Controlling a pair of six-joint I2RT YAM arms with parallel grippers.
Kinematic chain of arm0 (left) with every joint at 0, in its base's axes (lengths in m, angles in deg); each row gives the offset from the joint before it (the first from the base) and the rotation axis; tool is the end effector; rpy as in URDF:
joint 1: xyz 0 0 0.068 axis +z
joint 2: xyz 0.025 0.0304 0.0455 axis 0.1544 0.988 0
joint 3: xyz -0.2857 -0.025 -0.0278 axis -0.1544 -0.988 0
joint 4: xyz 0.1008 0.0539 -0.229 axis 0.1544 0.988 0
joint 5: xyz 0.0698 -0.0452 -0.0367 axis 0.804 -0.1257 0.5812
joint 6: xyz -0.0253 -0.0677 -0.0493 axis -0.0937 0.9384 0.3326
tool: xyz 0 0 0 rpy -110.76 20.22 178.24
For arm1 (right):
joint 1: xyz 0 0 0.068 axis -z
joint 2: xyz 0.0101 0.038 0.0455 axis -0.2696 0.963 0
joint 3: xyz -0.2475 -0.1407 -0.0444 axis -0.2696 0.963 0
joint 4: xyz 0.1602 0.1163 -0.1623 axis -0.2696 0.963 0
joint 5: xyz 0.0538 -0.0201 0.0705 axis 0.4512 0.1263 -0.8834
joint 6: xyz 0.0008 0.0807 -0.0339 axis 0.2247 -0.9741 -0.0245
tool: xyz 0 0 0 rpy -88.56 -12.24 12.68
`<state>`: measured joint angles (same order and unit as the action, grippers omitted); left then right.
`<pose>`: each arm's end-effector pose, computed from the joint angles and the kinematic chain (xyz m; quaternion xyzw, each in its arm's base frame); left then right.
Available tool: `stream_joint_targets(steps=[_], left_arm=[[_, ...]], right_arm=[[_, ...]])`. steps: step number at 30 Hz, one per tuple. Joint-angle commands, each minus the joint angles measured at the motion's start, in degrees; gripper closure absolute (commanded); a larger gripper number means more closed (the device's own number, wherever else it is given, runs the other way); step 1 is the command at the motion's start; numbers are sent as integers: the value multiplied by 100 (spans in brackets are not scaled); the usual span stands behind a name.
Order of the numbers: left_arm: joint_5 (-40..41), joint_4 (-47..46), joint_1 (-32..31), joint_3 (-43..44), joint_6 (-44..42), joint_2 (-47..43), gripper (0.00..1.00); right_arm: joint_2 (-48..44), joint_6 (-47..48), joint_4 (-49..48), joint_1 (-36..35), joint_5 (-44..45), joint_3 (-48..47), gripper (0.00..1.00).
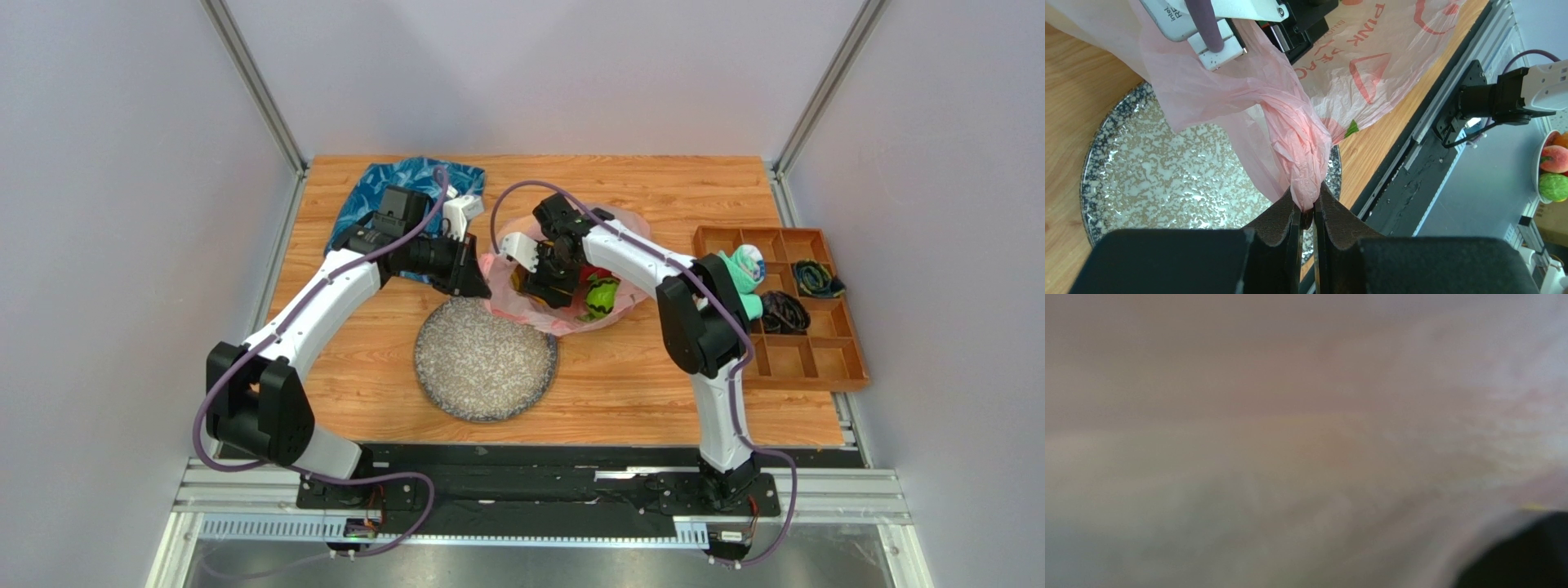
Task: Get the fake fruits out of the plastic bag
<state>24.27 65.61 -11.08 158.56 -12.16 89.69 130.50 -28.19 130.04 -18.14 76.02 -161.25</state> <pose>0.2831 -0.1576 0.2915 0.2364 0.8576 -0.3929 0.2328 0.3709 0.2660 0.1656 -0.6428 0.7429 0.0765 0.1705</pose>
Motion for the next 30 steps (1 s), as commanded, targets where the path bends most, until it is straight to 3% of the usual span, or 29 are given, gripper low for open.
stream_joint_targets(steps=[1,8,15,20,25,30], left_arm=[[-23,17,-34,341,-131,100,83],[-23,-80,-34,631,-104,408,83],[91,-115,-25,1079,-60,759,84],[100,-88,36,1624,9,1146,84],[100,-309,230,1808,282,1523,87],[91,-221,265,2134,344,1692,87]], right_arm=[[-840,-255,-27,73,-175,-158,53],[-2957,-475,465,56,-764,404,57],[-3654,-660,641,-444,-1036,747,56],[-3515,-546,580,-946,-1353,1090,56],[-2987,-713,623,-1165,-1828,757,53],[-2434,-791,361,-1798,-1759,835,56]])
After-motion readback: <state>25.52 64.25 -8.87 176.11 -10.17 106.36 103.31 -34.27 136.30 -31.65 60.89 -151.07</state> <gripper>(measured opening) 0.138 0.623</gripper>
